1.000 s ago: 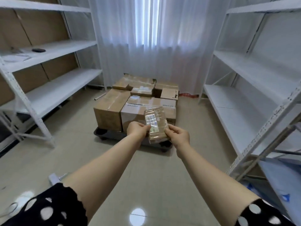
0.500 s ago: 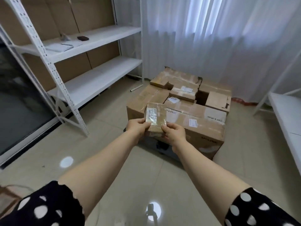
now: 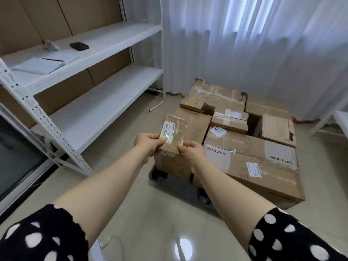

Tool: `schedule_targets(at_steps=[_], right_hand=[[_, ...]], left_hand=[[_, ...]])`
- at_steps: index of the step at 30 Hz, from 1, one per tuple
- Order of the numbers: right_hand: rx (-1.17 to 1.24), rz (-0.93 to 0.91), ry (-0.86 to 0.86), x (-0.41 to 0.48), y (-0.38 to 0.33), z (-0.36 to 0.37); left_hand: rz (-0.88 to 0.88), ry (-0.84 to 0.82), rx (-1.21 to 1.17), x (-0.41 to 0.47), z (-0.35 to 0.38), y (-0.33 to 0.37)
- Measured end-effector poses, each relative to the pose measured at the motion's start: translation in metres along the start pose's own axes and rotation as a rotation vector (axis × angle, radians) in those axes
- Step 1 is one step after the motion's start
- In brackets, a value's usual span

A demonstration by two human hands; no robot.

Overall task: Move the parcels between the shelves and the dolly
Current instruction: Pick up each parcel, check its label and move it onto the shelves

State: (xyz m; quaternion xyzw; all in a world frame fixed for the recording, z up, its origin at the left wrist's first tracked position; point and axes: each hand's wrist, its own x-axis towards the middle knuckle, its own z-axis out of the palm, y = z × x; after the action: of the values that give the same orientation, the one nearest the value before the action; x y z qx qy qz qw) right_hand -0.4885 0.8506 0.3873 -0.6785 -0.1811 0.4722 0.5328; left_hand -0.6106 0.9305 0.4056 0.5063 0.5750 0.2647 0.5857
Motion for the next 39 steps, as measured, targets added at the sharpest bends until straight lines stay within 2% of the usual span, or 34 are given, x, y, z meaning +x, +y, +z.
schedule_targets(at_steps=[6,16,20,28,33,39], right_hand=[[0.011,0.056,0.074,0.099,-0.043,0.04],[-0.069,0.011,0.071,0.283,-0.125,0.121],[-0.095,0.03,0.071,0.338,-0.158,0.152],[0.033,0.051,0.174,0.459,-0.196,0.213],[0.203,0.089,0.237,0.517,-0.209,0.259],[0.26,0.089,0.463,0.56,-0.228,0.256]], left_hand=[[-0.029,-0.062,0.063,0.118,-0.003,0.036],[0.031,-0.054,0.195,0.31,-0.012,0.125],[-0.013,-0.093,0.198,0.381,-0.026,0.151],[0.005,-0.266,0.257,0.535,-0.037,0.201],[-0.02,-0.402,0.336,0.623,-0.048,0.226],[-0.047,-0.604,0.462,0.681,-0.008,0.251]])
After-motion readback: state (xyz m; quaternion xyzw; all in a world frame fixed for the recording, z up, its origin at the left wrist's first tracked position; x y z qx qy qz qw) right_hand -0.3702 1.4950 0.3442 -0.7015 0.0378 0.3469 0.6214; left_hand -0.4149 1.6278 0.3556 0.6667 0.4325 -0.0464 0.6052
